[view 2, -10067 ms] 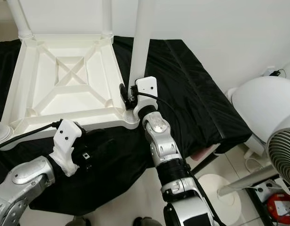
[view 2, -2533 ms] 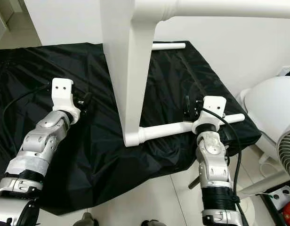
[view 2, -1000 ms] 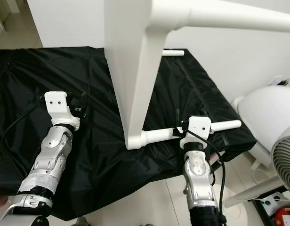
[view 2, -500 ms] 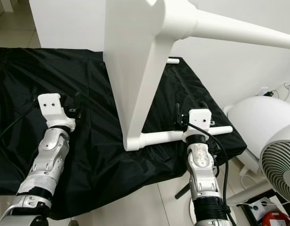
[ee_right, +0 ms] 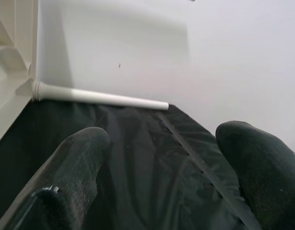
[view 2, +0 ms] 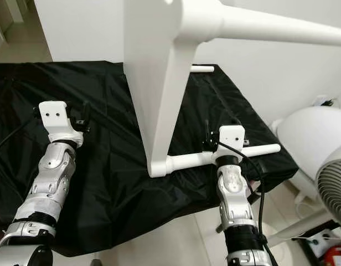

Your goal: Building children table

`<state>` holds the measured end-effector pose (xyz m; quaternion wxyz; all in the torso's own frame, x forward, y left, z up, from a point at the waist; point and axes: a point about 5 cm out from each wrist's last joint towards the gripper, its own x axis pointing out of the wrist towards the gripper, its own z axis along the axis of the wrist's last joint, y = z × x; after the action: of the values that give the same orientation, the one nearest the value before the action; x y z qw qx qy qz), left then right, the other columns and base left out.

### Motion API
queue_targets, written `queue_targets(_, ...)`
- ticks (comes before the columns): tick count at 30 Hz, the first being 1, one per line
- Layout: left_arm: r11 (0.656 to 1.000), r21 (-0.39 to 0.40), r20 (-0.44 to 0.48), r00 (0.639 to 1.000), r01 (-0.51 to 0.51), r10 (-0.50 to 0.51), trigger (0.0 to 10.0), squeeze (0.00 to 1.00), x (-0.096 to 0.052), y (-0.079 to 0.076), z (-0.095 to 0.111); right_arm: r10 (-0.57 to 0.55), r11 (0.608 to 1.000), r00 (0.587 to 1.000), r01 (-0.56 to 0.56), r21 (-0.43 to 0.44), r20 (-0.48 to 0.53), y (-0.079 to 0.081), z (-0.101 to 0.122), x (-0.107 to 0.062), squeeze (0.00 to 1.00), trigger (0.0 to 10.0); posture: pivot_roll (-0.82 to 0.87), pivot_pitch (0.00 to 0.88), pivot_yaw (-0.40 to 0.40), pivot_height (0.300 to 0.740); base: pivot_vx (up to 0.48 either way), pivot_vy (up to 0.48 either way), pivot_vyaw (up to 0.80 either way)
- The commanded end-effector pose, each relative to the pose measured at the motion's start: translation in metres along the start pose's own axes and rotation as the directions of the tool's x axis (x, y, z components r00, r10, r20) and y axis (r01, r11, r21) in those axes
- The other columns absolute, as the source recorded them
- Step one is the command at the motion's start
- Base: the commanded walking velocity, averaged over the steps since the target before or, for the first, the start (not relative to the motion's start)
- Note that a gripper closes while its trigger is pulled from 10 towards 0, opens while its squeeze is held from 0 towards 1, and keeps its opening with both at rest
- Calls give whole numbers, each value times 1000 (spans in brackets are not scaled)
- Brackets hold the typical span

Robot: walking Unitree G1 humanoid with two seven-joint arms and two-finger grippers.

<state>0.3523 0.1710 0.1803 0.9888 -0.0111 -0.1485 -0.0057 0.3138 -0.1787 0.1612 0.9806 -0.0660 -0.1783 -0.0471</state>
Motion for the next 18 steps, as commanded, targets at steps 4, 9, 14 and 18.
queue_targets(4,998,7,-12,998,55,-55,10000,0,4,-5,1,-21,1000,1000,21,6,-3,-1,-3,-1,0,10000,51,40,18,740,0,0,0)
queue_targets(9,996,16,-13,996,83,-83,10000,0,6,-6,5,-8,1000,1000,8,7,2,2,-3,-5,0,10000,54,47,51,740,0,0,0)
queue_targets(14,995,21,-21,995,95,-94,10000,0,5,-7,4,5,1000,1000,-5,10,-6,6,-7,-7,0,10000,56,45,50,740,0,0,0)
queue_targets(18,996,24,-22,996,89,-89,10000,0,4,-6,3,43,999,999,-43,17,-19,13,-9,-8,0,10000,61,44,32,740,0,0,0)
